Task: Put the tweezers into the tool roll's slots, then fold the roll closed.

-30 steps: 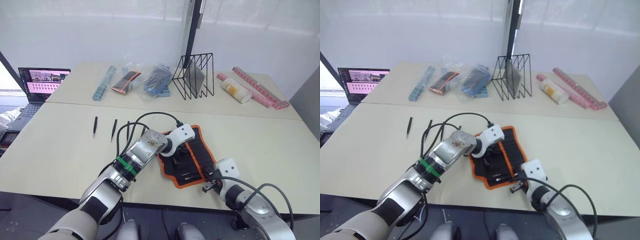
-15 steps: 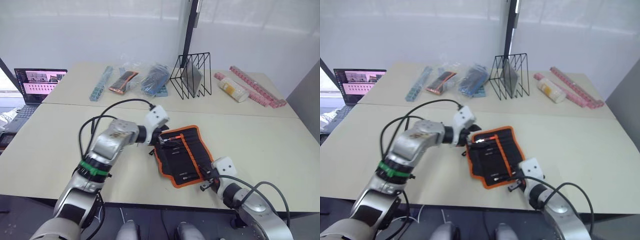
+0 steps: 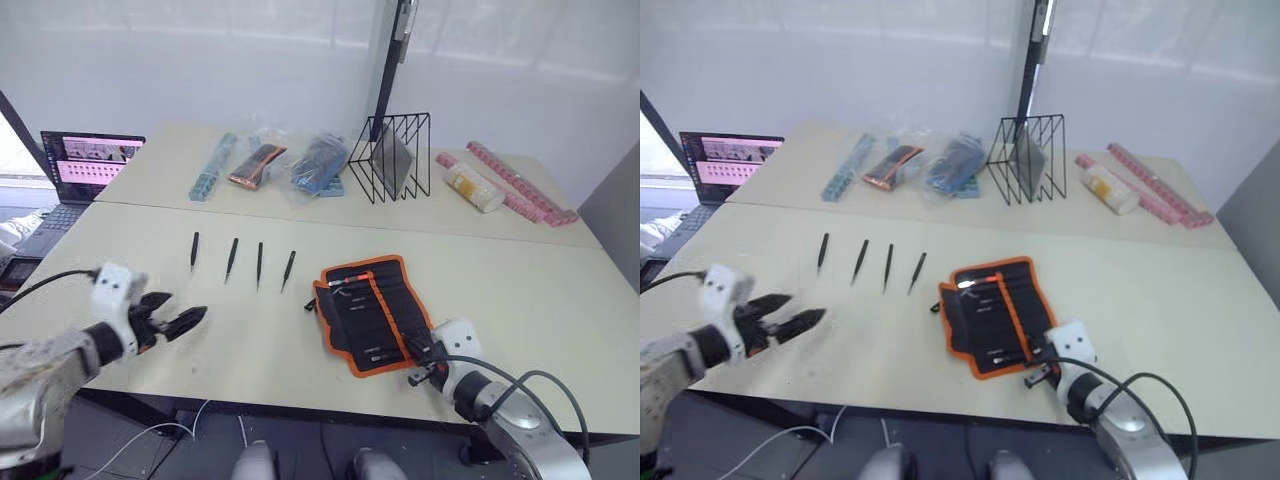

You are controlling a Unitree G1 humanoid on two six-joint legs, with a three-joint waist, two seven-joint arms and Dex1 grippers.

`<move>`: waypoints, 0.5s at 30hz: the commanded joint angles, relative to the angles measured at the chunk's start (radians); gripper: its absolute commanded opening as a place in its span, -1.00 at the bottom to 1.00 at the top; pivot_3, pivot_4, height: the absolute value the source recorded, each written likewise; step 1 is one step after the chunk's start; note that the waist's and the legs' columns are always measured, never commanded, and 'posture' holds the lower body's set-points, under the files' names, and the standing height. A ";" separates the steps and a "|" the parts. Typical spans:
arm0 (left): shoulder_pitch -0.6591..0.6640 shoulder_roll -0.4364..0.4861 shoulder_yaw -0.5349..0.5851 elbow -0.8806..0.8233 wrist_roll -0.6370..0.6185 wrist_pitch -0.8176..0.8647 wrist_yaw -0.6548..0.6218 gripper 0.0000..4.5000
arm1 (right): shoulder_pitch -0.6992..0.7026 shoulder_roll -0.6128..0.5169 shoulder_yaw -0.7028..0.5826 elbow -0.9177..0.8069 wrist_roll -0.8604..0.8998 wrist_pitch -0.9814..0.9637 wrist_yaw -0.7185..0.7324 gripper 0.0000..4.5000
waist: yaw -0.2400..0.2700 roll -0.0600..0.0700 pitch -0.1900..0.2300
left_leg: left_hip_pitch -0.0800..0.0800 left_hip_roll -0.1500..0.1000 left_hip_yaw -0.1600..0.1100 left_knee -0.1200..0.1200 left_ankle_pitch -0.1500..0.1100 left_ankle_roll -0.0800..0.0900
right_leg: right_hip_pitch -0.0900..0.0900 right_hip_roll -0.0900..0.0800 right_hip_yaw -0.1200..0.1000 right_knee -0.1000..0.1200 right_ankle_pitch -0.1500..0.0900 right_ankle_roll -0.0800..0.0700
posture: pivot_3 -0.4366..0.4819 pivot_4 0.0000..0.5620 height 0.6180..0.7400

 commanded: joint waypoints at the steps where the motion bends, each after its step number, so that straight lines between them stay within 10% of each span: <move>1: 0.085 -0.060 0.152 -0.068 -0.012 -0.095 0.061 0.98 | 0.049 -0.009 -0.011 0.067 0.000 -0.031 0.026 -1.00 | 0.004 -0.001 -0.001 | 0.000 0.000 0.000 0.000 0.000 0.000 | -0.001 0.000 0.000 0.000 0.000 0.000 | -0.05 -0.47 0.09; 15: 0.191 -0.138 0.129 -0.032 -0.017 -0.203 0.180 0.98 | 0.014 -0.022 -0.027 0.137 0.006 -0.077 0.072 -1.00 | 0.008 -0.003 -0.002 | 0.002 0.001 0.001 0.001 0.000 0.000 | -0.001 0.001 0.000 0.000 -0.002 -0.002 | -0.05 -0.47 0.09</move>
